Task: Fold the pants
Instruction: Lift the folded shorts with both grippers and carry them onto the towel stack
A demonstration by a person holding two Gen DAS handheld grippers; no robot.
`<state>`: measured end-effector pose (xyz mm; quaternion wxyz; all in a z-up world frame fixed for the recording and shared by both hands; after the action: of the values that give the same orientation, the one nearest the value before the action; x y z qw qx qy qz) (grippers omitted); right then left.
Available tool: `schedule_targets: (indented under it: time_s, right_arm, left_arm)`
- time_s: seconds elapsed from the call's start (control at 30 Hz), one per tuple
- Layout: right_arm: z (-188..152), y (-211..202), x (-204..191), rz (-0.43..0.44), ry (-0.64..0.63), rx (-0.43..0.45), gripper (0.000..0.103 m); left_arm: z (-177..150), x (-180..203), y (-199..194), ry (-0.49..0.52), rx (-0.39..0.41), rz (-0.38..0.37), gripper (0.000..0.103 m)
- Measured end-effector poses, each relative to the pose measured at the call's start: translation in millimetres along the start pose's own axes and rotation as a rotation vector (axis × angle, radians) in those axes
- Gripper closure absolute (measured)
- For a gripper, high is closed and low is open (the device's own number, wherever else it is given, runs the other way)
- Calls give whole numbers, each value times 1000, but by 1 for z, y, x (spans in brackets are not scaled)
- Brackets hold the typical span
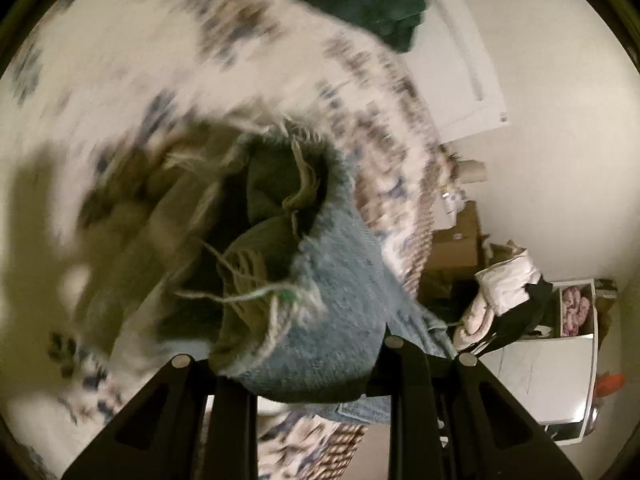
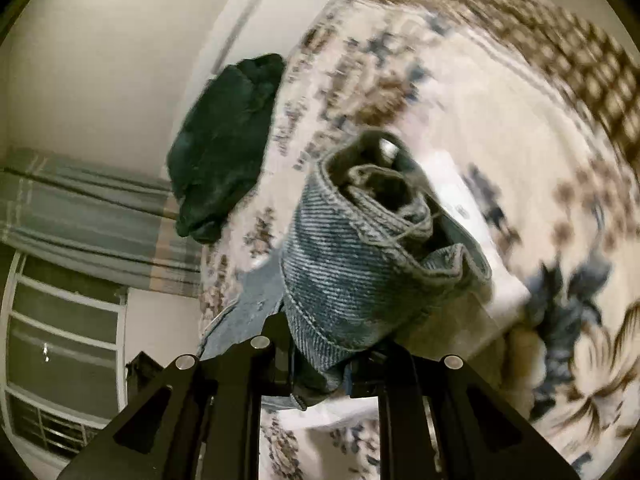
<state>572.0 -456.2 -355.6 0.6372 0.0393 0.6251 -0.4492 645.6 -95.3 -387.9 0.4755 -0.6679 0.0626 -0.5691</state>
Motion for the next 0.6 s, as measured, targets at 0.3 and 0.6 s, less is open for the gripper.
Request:
schedule_targets:
  time_s: [0.3,0.6]
  right_arm:
    - [73,-5,-88,138,-95,115,86]
    - [11,35,5,15,-47,-38,86]
  left_arm:
    - [61,83,-34,104,127,-146,83]
    - [-9,-63,29,-50,-26,61,83]
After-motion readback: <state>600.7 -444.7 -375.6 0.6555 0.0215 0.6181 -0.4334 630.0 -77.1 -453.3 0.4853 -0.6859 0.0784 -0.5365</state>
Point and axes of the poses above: each gripper's, at about its wrist camera, not at the fingertips, and y roughly the way its jaws point, x to its right, z to its top, the point moved 2 cm from there along y, roughly the way its jaws point, and after that the axes turned 5 degrees about z, right-handed, at the moved point
